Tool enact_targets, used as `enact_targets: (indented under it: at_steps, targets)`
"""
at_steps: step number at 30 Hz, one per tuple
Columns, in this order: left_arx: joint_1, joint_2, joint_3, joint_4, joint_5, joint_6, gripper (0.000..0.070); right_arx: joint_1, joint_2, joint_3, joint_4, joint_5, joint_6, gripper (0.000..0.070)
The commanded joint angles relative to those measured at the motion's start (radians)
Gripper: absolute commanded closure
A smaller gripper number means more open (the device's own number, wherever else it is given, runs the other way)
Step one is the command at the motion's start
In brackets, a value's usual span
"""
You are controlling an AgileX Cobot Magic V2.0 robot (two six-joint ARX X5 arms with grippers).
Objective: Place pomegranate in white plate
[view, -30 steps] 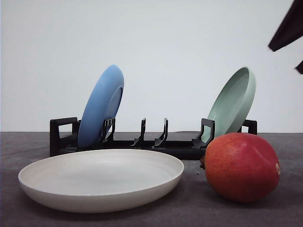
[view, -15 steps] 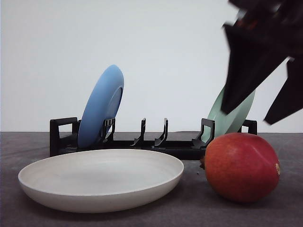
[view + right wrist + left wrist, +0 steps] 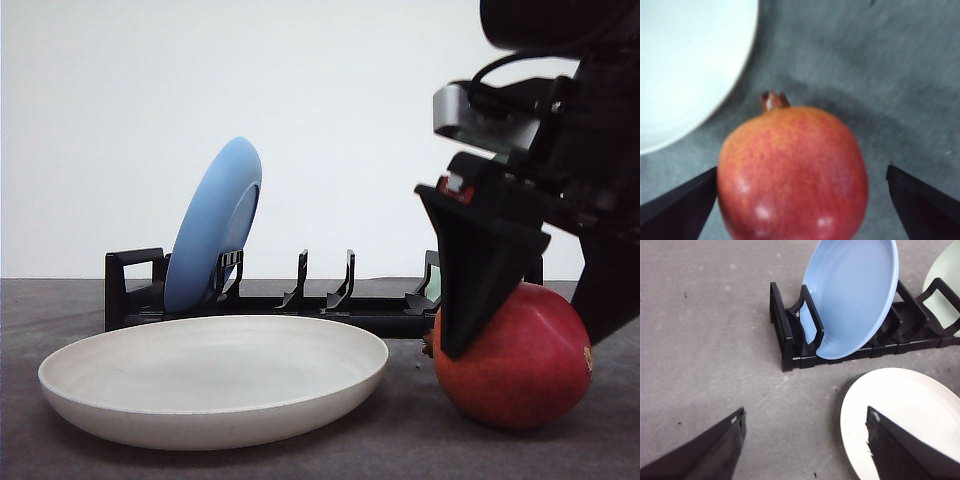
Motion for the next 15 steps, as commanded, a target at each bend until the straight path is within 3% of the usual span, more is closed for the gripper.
enact_targets:
  at_steps: [1,3,10,15]
  targets:
    - [-0.001,0.005,0.004,0.008,0.002,-0.007,0.0242,0.008,0.016,0.015,-0.006,-0.015,0.013,0.0111]
    - [-0.002,0.005,0.004,0.008,0.002,-0.007,0.0242,0.008,0.015,0.020,-0.026,-0.027,0.016,0.0177]
    - [-0.001,0.005,0.004,0.008,0.002,-0.007,0.0278,0.010,0.015,0.154,-0.172,-0.036,-0.036,0.0179]
    - [-0.001,0.005,0.004,0.008,0.002,-0.007,0.0279,0.041,0.015,0.223,-0.068,-0.069,-0.107,0.0179]
